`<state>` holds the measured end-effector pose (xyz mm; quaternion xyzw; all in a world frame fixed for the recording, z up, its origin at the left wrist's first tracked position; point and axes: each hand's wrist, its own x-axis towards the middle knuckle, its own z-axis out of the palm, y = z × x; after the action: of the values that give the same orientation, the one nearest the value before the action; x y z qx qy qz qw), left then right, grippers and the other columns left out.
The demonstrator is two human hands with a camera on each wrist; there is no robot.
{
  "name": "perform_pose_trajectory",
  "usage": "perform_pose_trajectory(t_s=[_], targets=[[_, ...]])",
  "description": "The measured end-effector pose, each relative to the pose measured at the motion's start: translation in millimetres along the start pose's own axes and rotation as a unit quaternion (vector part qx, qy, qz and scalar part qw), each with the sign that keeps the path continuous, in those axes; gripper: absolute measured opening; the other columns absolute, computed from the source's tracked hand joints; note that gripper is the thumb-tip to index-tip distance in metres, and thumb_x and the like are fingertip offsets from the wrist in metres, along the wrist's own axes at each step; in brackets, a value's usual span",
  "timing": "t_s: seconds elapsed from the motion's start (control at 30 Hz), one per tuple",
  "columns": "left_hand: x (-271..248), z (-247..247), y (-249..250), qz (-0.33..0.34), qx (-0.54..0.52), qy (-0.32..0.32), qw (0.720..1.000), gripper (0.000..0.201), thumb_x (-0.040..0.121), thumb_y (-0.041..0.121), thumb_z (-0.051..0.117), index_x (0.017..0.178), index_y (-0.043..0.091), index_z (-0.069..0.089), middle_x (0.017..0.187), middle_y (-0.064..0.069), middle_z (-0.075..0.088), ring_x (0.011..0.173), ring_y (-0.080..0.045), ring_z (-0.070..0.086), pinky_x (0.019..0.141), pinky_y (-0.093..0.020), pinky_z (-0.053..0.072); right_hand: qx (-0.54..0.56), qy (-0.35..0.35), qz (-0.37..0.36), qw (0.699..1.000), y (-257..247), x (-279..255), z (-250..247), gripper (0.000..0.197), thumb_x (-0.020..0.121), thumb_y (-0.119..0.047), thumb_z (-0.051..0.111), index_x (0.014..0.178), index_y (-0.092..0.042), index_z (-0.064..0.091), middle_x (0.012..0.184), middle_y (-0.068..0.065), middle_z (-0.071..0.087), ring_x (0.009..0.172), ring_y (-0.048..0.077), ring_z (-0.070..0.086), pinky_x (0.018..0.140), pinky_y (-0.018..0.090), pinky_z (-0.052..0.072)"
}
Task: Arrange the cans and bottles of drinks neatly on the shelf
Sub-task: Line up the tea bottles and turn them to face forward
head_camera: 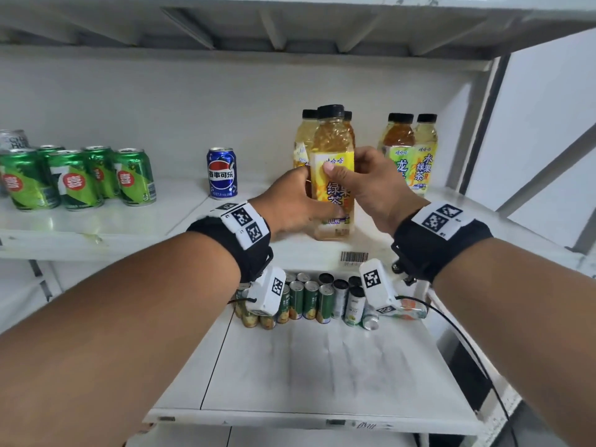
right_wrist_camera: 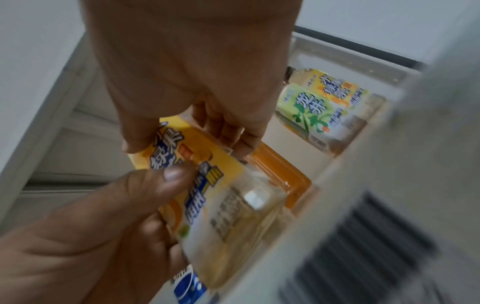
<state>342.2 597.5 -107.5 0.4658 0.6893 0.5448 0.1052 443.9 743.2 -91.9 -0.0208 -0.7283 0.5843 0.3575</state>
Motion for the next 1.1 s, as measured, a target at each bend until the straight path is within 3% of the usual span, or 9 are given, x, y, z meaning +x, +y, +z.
perform_pose_trajectory(t_s=[0.2,0.37,0.5,0.63,0.77,0.87,1.0,1.07,1.1], targets=[[58,26,28,-0.002,0.041,-0.002,0.999,0.054,0.08,0.009,0.093,0.126,0.008,0.066,0.113,-0.008,0.081,0.106,-0.026,0.079,0.1,-0.051,0.062,-0.046,0.001,-0.026,0.999,-22,36,-62,0.043,0.085,-0.019,0.087,0.117,0.0,0.066,0.104,0.013,0.079,0.096,0.028,0.078,0.085,0.042,0.064],[114,64,52,0.014,0.073,-0.006,0.997,0.046,0.078,0.015,0.096,0.116,0.006,0.072,0.108,-0.007,0.082,0.102,-0.025,0.079,0.096,-0.047,0.064,-0.155,0.021,-0.052,0.986,-32,67,-128,0.033,0.085,-0.034,0.087,0.104,-0.011,0.073,0.089,0.0,0.079,0.076,0.008,0.075,0.065,0.022,0.057],[157,88,64,0.02,0.095,0.009,0.995,0.046,0.076,0.024,0.098,0.11,0.008,0.072,0.096,0.0,0.08,0.09,-0.021,0.078,0.081,-0.035,0.064,-0.22,0.056,-0.062,0.972,-29,88,-175,0.032,0.091,-0.039,0.081,0.1,-0.009,0.073,0.088,0.002,0.076,0.064,-0.001,0.068,0.056,0.014,0.051],[190,93,56,0.011,0.18,0.08,0.98,0.066,0.066,0.046,0.1,0.117,0.019,0.066,0.108,0.006,0.069,0.099,-0.015,0.067,0.087,-0.035,0.059,-0.253,0.075,-0.035,0.964,-16,104,-206,0.029,0.094,-0.038,0.077,0.092,-0.009,0.07,0.078,0.001,0.067,0.06,0.006,0.06,0.045,0.012,0.041],[212,95,41,-0.028,0.25,0.109,0.962,0.078,0.068,0.05,0.097,0.126,0.014,0.059,0.118,0.0,0.065,0.107,-0.022,0.065,0.096,-0.042,0.059,-0.282,0.056,-0.006,0.958,7,114,-217,0.036,0.095,-0.039,0.076,0.092,-0.004,0.069,0.075,0.003,0.062,0.063,0.014,0.052,0.054,0.026,0.038],[228,100,32,-0.071,0.239,0.032,0.968,0.053,0.069,0.041,0.098,0.107,0.013,0.073,0.106,-0.002,0.078,0.1,-0.024,0.074,0.096,-0.048,0.062,-0.284,0.053,0.013,0.957,22,124,-222,0.033,0.094,-0.037,0.078,0.088,-0.006,0.069,0.074,0.003,0.061,0.06,0.014,0.05,0.052,0.026,0.036],[242,106,25,-0.087,0.248,-0.033,0.964,0.038,0.077,0.034,0.096,0.107,0.016,0.08,0.106,-0.001,0.082,0.103,-0.025,0.077,0.103,-0.047,0.059,-0.272,0.052,0.038,0.96,36,133,-230,0.028,0.09,-0.032,0.083,0.076,-0.019,0.062,0.069,-0.004,0.059,0.062,0.012,0.052,0.054,0.026,0.038],[247,106,22,-0.093,0.242,-0.05,0.964,0.036,0.078,0.032,0.096,0.107,0.016,0.081,0.107,-0.001,0.082,0.105,-0.025,0.077,0.105,-0.046,0.058,-0.258,0.043,0.042,0.964,40,136,-234,0.024,0.087,-0.031,0.086,0.089,-0.014,0.07,0.082,0.002,0.069,0.074,0.018,0.062,0.063,0.032,0.051],[248,107,21,-0.092,0.238,-0.059,0.965,0.036,0.079,0.032,0.096,0.108,0.017,0.081,0.108,0.0,0.083,0.106,-0.025,0.077,0.106,-0.046,0.058,-0.242,0.041,0.047,0.968,41,136,-236,0.031,0.085,-0.031,0.087,0.102,-0.009,0.071,0.093,0.007,0.073,0.085,0.021,0.068,0.075,0.037,0.059]])
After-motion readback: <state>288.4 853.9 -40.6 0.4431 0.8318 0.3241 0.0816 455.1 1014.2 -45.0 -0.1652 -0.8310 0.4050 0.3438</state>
